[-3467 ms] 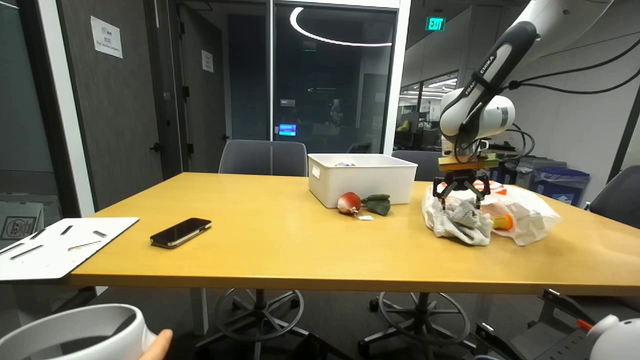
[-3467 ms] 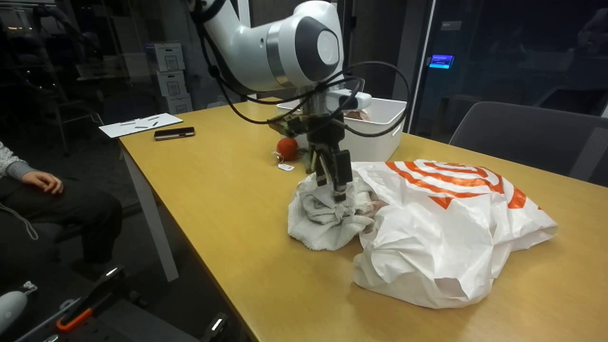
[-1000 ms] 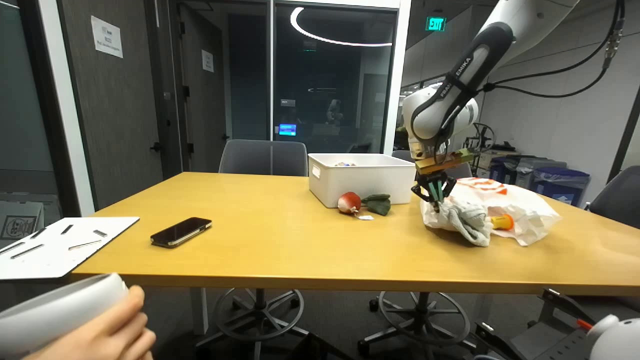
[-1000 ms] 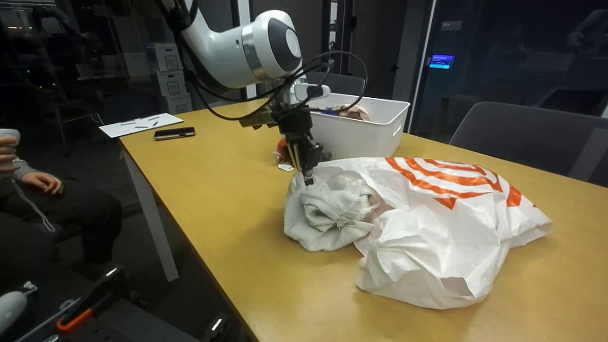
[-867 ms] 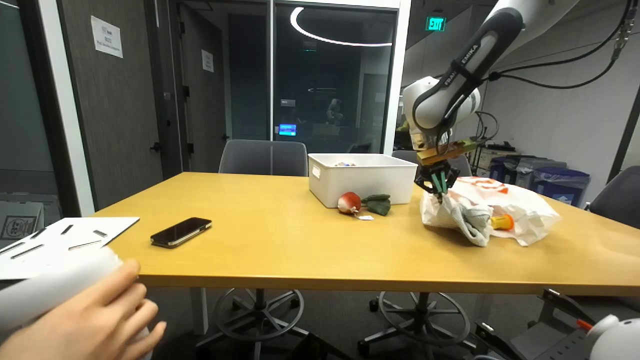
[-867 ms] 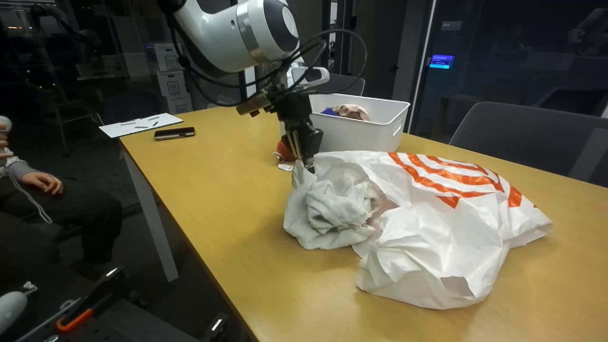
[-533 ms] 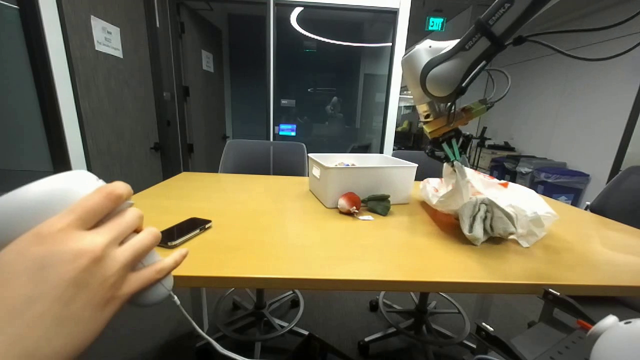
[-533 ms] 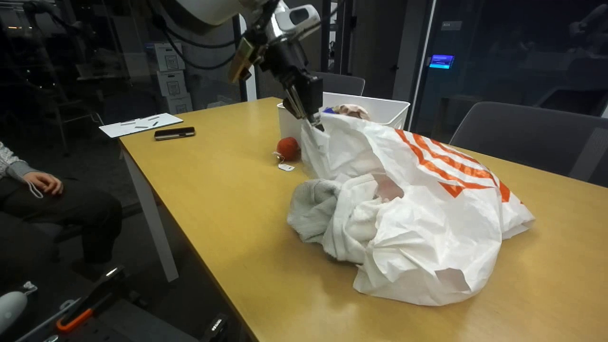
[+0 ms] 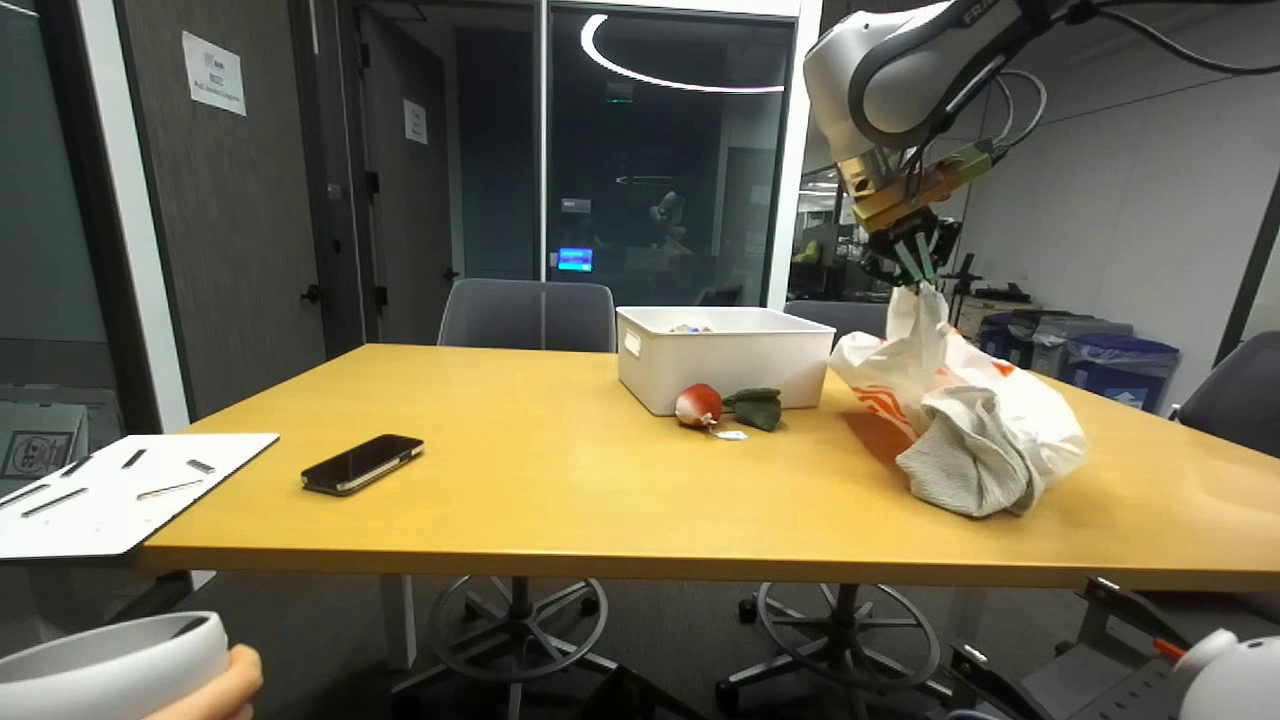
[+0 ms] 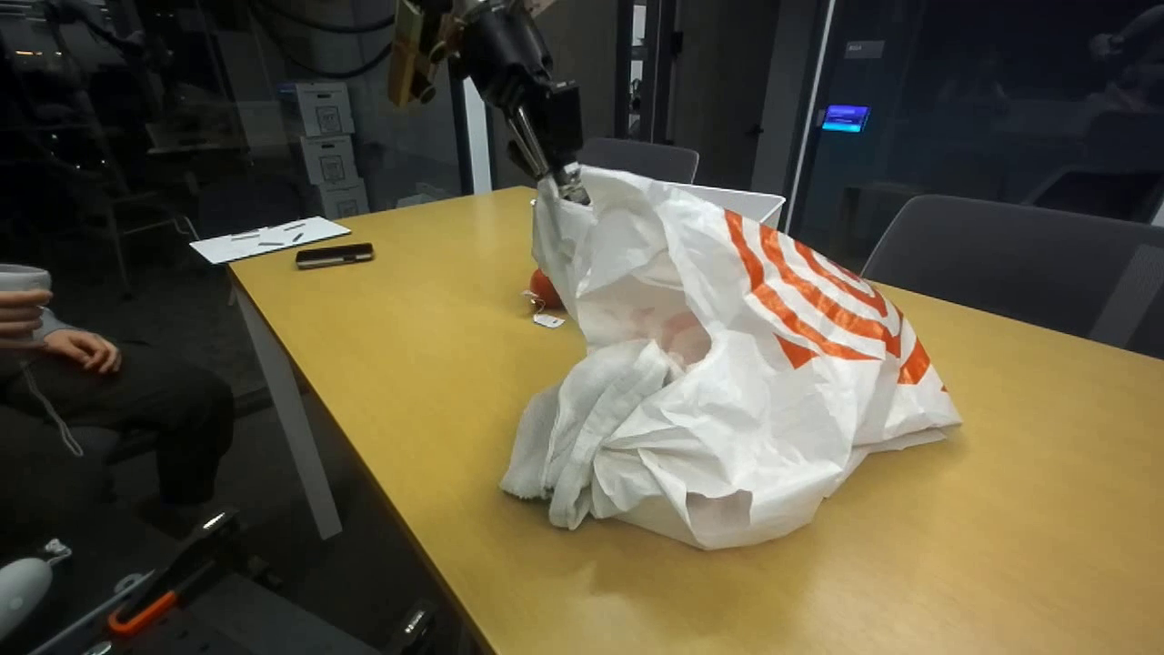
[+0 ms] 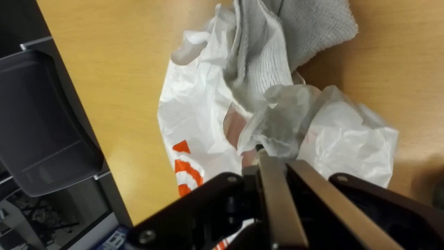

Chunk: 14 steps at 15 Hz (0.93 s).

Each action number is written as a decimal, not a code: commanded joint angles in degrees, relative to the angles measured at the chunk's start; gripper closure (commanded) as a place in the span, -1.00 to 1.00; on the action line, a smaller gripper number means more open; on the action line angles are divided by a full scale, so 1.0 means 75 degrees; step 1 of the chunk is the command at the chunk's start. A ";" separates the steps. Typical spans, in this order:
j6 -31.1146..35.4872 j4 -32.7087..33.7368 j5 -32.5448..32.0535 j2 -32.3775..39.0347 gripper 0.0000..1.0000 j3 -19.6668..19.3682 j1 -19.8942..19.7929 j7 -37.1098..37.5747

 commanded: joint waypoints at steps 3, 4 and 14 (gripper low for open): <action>0.1096 -0.0225 0.1782 0.0798 0.99 0.0119 -0.0401 -0.1523; 0.1365 -0.0261 0.2193 0.0925 0.99 0.0116 -0.0441 -0.1907; 0.0646 -0.0072 0.2005 0.1525 -0.23 -0.0078 -0.0368 -0.0979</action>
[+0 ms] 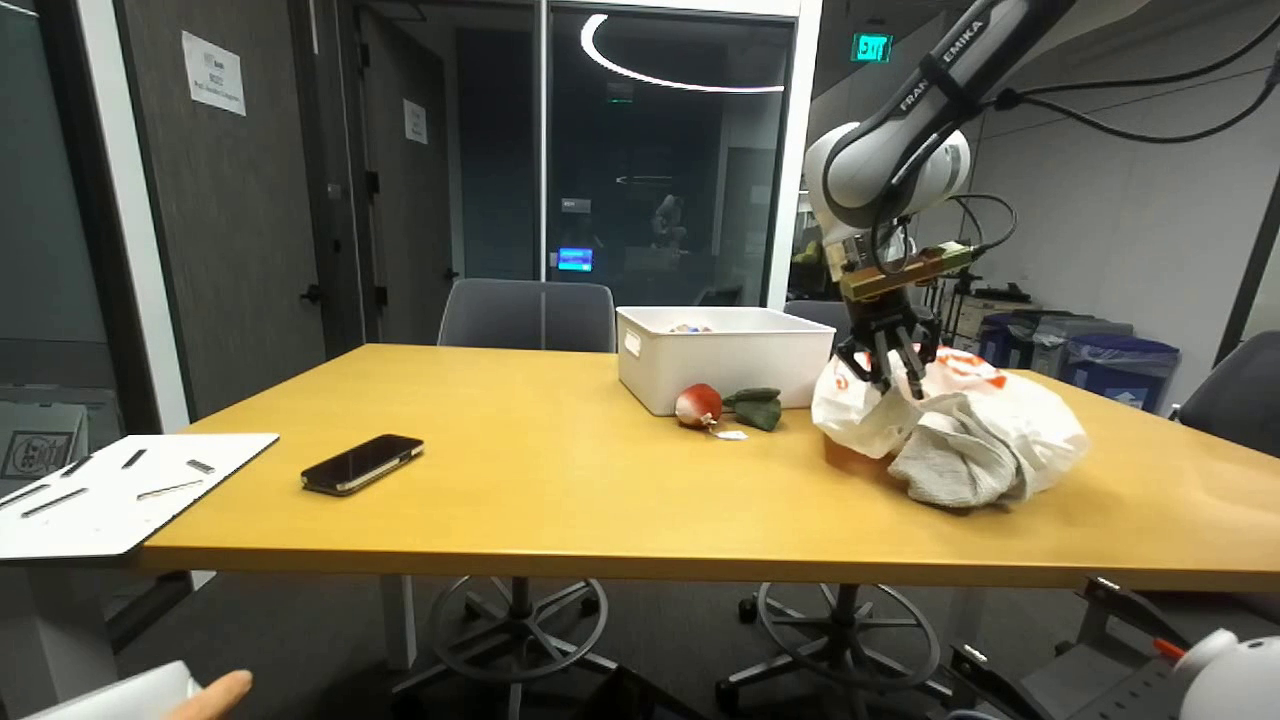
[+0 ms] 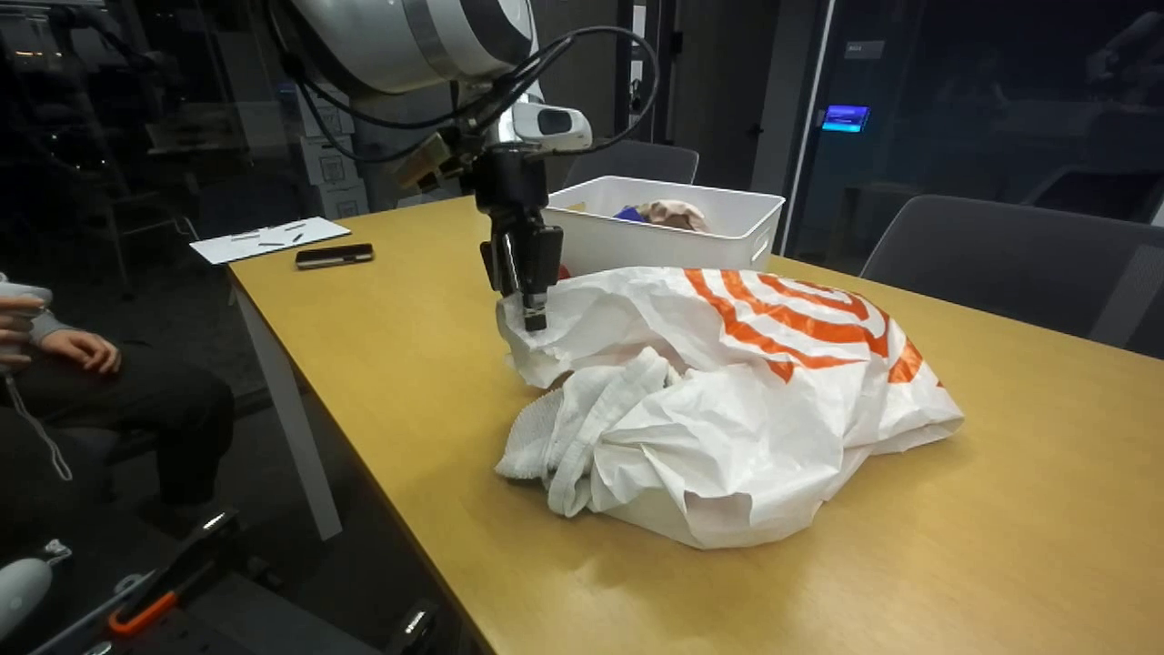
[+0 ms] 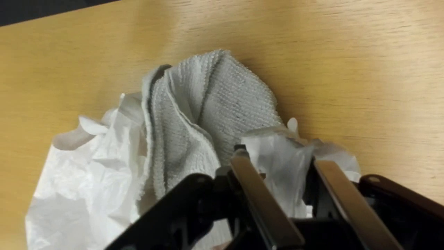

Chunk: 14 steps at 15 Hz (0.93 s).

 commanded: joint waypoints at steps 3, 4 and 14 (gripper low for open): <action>-0.0201 -0.0024 -0.0393 -0.0168 -0.68 -0.0048 -0.0015 0.1179; -0.0161 -0.0088 -0.0450 -0.0185 -0.82 -0.0078 -0.0037 0.1384; 0.3529 -0.1732 0.0888 -0.1571 -1.00 -0.0077 -0.0386 0.0899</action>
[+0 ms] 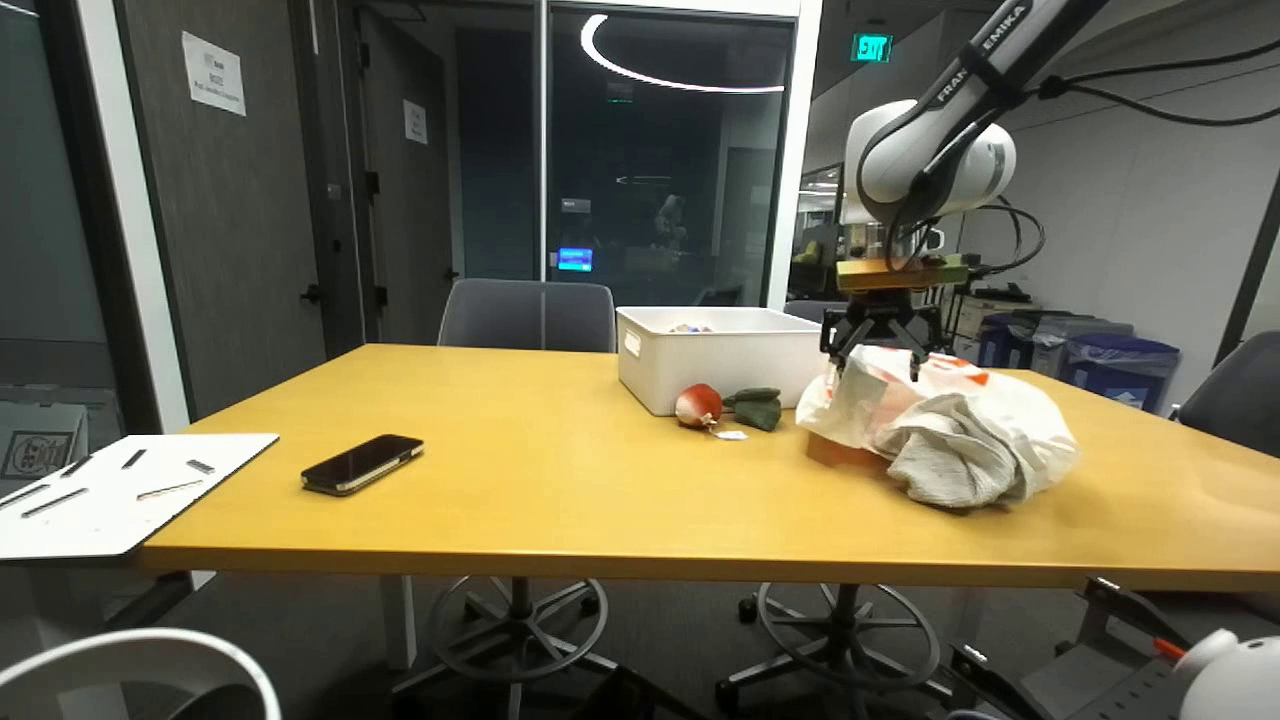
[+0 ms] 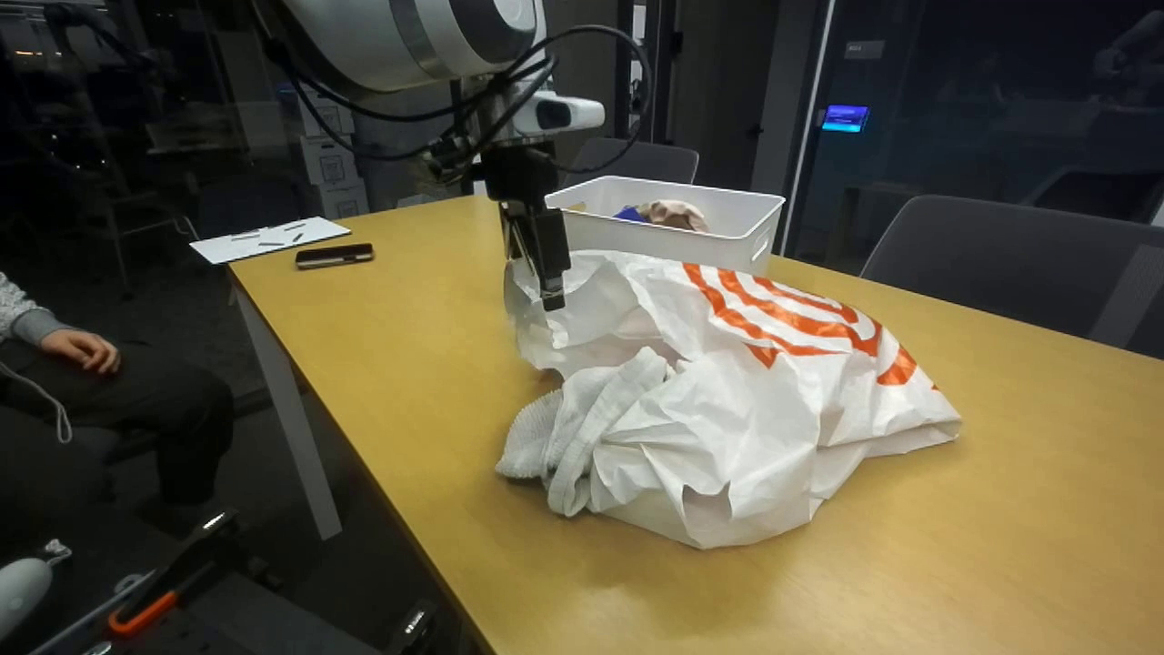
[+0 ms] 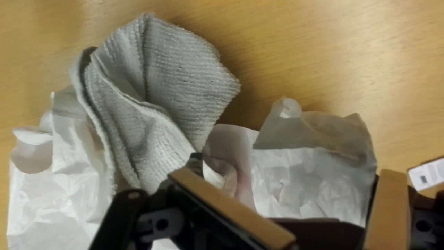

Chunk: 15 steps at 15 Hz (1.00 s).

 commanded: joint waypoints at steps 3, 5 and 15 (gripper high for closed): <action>0.2064 -0.1344 0.1173 -0.1398 -1.00 0.0082 -0.0176 -0.1029; 0.2298 -0.1564 0.1030 -0.1589 -1.00 0.0132 -0.0316 -0.0777; 0.2262 -0.2052 0.0772 -0.0648 -1.00 0.0154 -0.0973 -0.0328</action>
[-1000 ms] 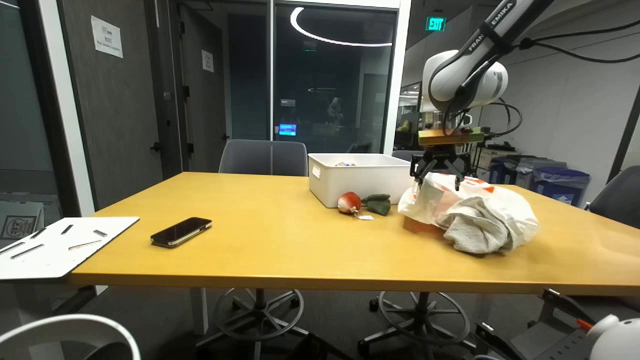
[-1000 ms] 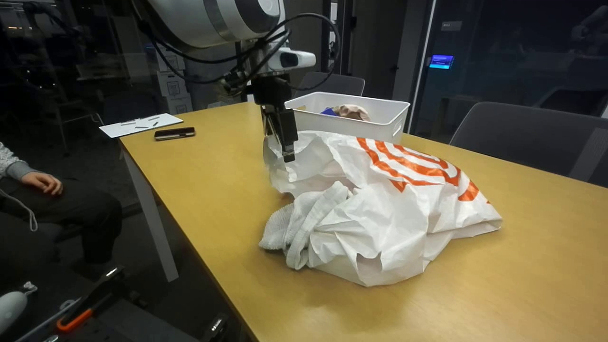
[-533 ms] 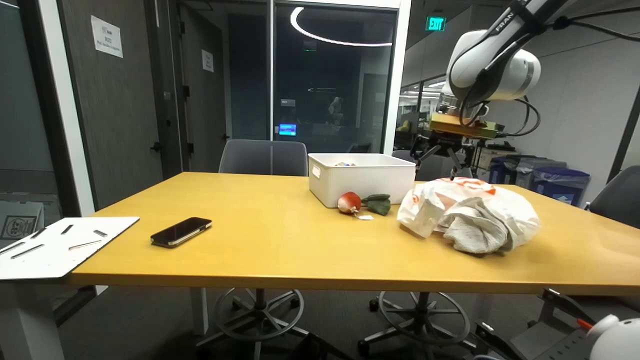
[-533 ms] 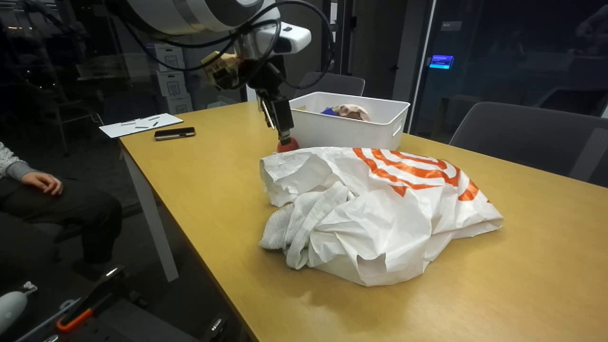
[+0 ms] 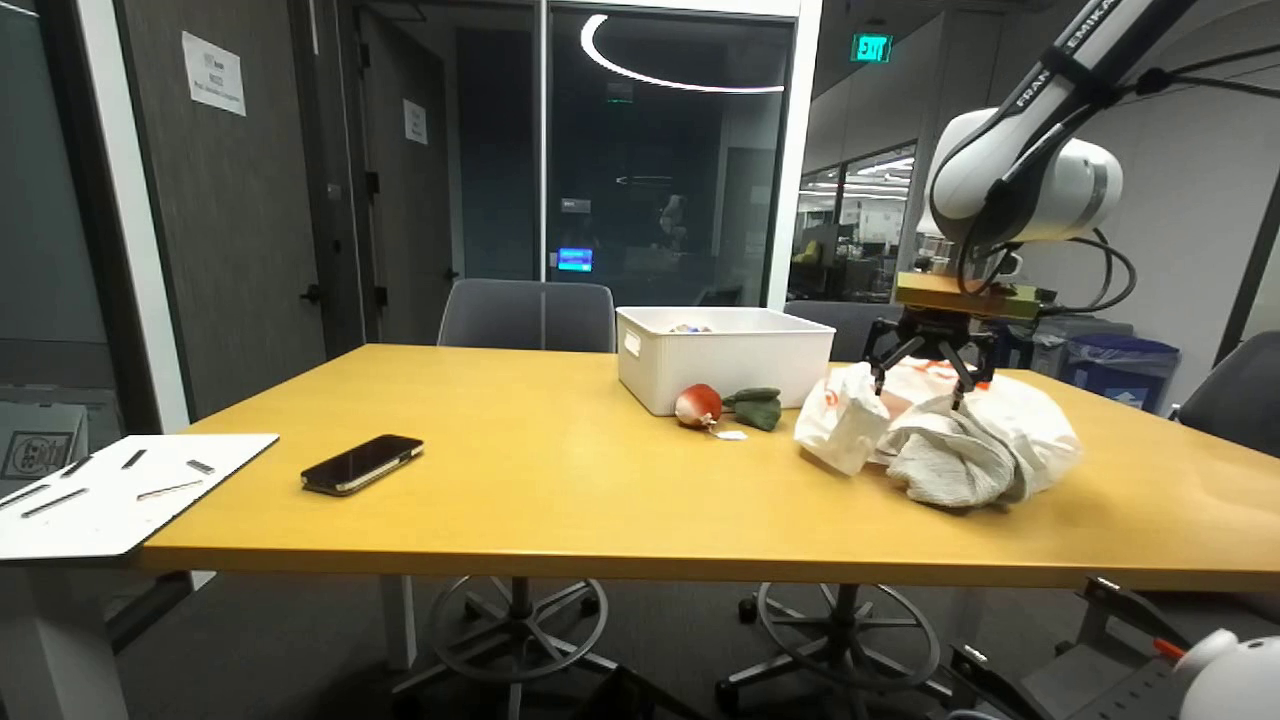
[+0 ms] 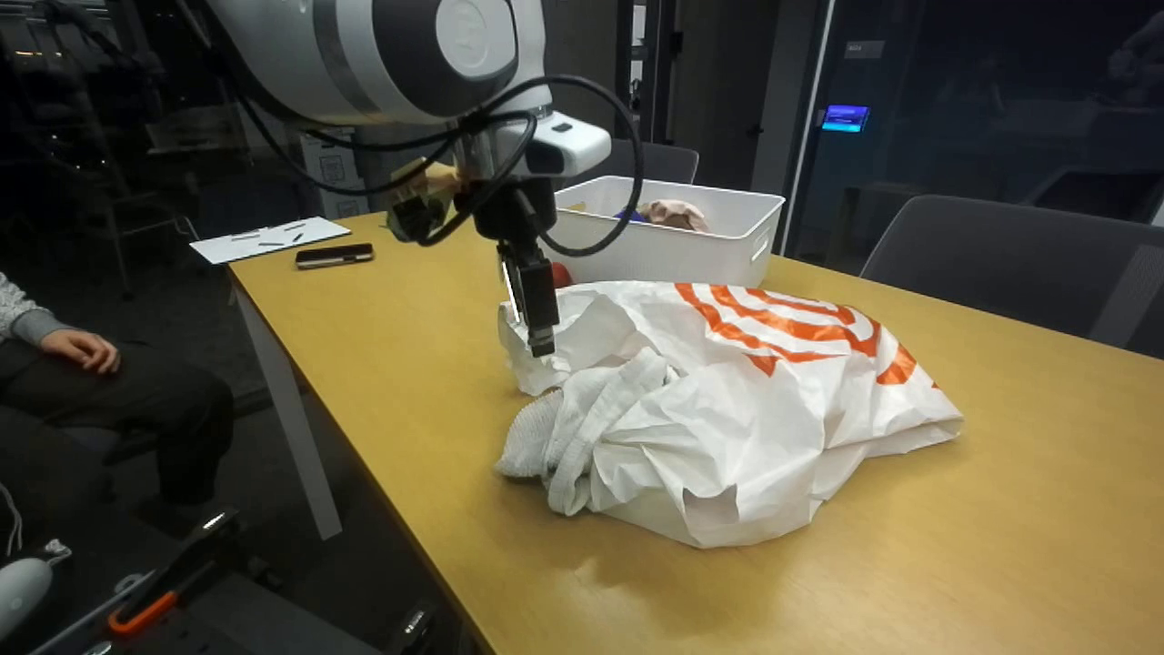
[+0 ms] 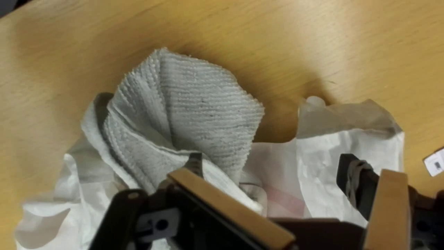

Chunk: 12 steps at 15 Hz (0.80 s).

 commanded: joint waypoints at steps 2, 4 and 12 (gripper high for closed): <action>0.0196 0.0229 -0.0710 0.0819 -1.00 0.0031 -0.0188 0.0378; -0.0011 0.0470 -0.1893 0.1117 -1.00 -0.0100 -0.0204 0.1110; -0.0430 0.1424 -0.3811 0.2179 -0.47 -0.0734 0.0100 0.2222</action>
